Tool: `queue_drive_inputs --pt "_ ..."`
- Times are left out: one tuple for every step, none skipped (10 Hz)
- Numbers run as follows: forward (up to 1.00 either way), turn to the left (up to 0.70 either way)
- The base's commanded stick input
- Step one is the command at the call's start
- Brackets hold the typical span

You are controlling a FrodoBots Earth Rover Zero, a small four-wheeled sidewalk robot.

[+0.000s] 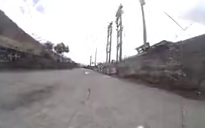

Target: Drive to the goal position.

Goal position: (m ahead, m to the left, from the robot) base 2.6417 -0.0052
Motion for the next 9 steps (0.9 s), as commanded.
queue_drive_inputs --pt "0.70 0.00" --pt "0.70 0.00" --pt "0.70 0.00" --pt "0.70 0.00" --pt "0.70 0.00" --pt "0.70 0.15" --pt "0.70 0.27" --pt "0.70 0.27" --pt "0.70 0.27"
